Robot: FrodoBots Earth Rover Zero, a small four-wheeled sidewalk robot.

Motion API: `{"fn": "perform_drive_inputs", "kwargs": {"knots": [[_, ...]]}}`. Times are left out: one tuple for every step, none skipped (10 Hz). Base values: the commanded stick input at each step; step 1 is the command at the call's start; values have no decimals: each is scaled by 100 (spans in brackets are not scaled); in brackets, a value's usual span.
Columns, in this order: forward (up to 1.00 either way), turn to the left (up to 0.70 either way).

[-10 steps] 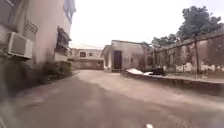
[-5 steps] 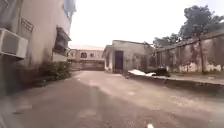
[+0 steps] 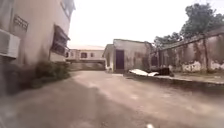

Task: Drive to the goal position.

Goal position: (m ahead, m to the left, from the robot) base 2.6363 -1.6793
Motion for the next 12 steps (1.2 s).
{"fn": "perform_drive_inputs", "kwargs": {"knots": [[70,0],[70,0],[70,0],[70,0],[70,0],[70,0],[70,0],[70,0],[70,0],[70,0],[70,0],[47,0]]}}
